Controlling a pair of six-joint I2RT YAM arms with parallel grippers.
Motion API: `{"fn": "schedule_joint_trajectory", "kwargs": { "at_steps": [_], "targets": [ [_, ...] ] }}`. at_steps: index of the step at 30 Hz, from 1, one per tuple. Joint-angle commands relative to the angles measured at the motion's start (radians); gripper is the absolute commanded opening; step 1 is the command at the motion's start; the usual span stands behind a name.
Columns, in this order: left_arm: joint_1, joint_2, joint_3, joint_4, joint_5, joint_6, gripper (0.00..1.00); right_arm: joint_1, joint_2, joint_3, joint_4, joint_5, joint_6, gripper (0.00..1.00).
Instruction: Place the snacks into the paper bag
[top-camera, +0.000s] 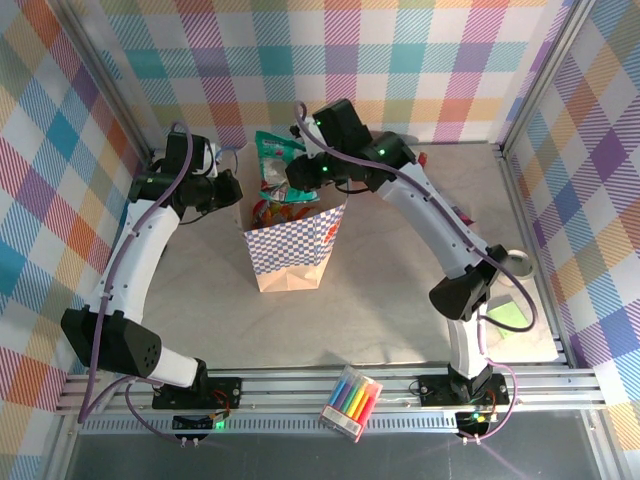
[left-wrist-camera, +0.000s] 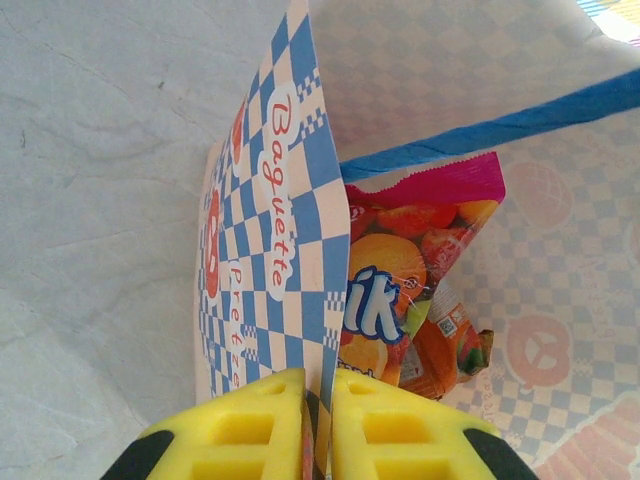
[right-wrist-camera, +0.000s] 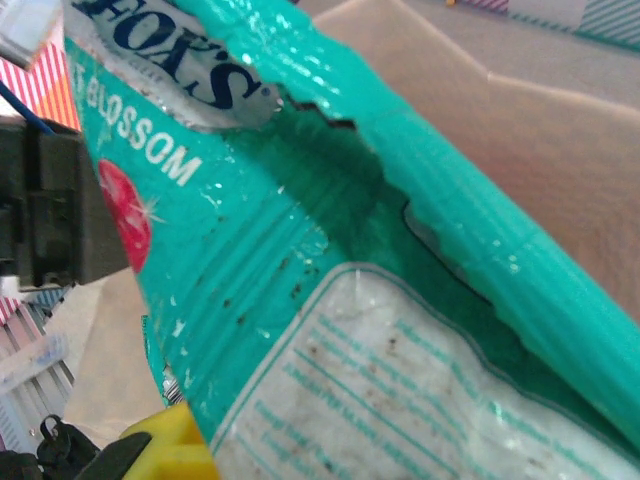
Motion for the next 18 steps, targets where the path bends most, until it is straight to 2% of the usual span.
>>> {"fn": "schedule_joint_trajectory", "kwargs": {
  "at_steps": [1,18],
  "targets": [
    [0.005,-0.032,-0.017,0.007,0.022,-0.011,0.15,0.006,0.013,0.051,-0.001,-0.03,-0.024,0.18],
    [0.007,-0.039,-0.02,0.004,0.017,-0.01,0.15,0.007,0.085,0.054,-0.045,-0.101,-0.028,0.19]
  ]
}}
